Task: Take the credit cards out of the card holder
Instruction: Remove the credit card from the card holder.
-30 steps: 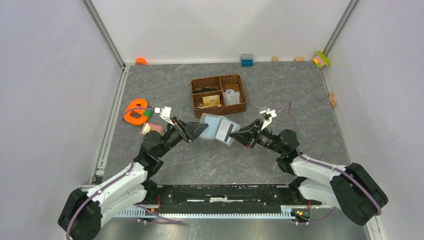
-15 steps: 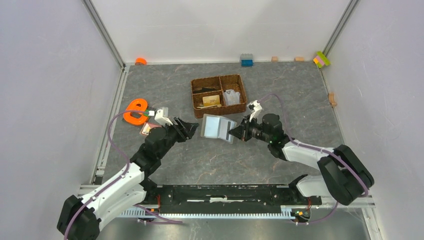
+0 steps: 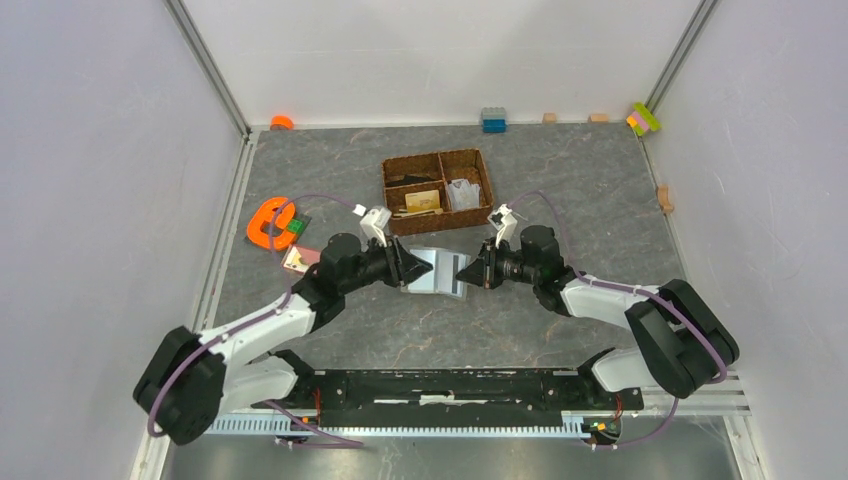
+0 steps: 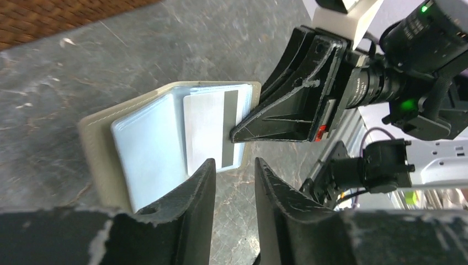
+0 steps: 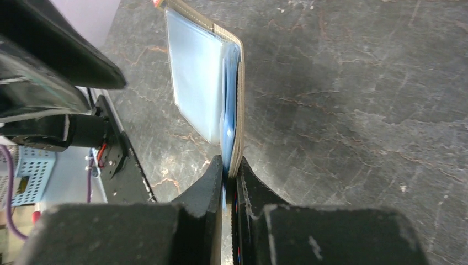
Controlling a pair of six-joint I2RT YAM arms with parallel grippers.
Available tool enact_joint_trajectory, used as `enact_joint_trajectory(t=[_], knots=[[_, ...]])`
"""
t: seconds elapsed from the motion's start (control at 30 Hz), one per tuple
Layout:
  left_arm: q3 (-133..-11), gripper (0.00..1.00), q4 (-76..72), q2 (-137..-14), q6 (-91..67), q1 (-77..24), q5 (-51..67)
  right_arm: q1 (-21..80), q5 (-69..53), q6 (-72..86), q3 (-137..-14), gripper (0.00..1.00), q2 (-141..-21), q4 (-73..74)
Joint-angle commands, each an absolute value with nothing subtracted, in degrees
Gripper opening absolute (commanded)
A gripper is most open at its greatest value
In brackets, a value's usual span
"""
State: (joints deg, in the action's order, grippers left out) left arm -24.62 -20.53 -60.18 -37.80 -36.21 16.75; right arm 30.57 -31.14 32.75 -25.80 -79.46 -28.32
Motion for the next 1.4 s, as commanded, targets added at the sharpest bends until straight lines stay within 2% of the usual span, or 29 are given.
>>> enact_joint_trajectory(t=[0.0, 0.23, 0.57, 0.7, 1.0, 1.17, 1.37], knots=[[-29.42, 0.36, -24.35, -66.83, -35.26, -36.74, 24.7, 30.22, -36.62, 35.33, -27.8, 0.0, -79.31, -33.4], [-27.98, 0.34, -27.66, -67.66, -36.25, -35.3, 25.95, 30.06, -39.65, 37.06, -27.43, 0.0, -78.36, -35.4], [-27.66, 0.45, -26.19, -67.99, -35.24, -34.64, 26.26, 28.23, -44.58, 41.61, -25.82, 0.0, -75.49, -39.8], [-28.19, 0.46, -25.66, -68.49, -35.49, -34.48, 26.68, 28.17, -45.79, 42.89, -25.61, 0.0, -75.18, -41.29], [-28.49, 0.42, -26.39, -70.37, -36.99, -33.84, 28.51, 27.42, -48.2, 47.65, -24.16, 0.0, -76.12, -47.79], [-28.01, 0.38, -34.98, -73.73, -41.22, -33.31, 35.78, 27.38, -48.86, 48.76, -23.91, 0.0, -76.8, -49.21], [-26.98, 0.33, -41.3, -74.44, -44.44, -32.96, 39.3, 27.36, -49.38, 49.66, -23.75, 0.0, -77.43, -50.72]])
